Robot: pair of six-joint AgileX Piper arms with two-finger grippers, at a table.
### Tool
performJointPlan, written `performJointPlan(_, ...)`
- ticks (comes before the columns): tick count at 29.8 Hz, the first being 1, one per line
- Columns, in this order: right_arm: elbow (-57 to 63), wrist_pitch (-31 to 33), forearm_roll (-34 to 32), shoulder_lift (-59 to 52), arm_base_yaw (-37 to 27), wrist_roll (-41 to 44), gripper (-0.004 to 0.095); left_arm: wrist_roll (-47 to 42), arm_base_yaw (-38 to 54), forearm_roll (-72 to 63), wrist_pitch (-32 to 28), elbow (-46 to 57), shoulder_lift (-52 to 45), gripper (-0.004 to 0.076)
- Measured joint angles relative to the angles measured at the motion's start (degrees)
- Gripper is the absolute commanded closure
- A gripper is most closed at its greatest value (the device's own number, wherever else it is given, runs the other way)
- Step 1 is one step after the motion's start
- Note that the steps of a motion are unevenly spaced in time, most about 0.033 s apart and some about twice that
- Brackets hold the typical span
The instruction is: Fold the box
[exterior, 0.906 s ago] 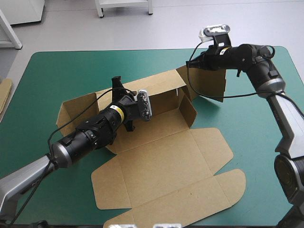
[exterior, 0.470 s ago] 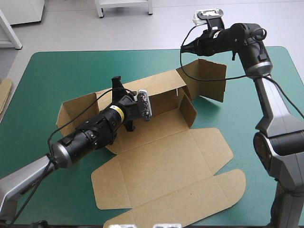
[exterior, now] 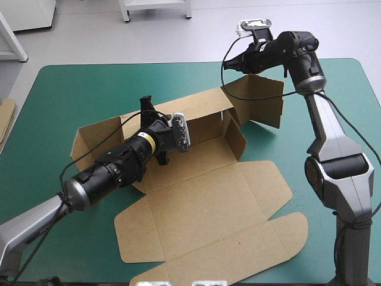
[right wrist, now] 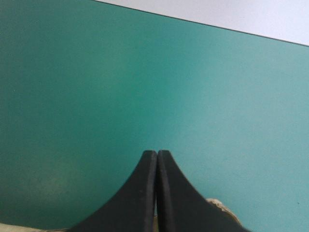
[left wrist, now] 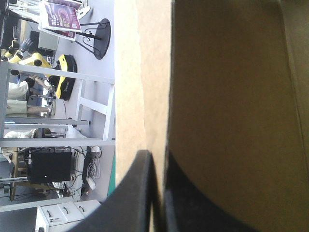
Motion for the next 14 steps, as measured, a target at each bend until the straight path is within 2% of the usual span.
performJointPlan(14,-0.1,6.1,-0.1,0.5,0.0,-0.4,0.0921,0.0,0.0,0.0,0.0,0.0,0.0,0.0732)
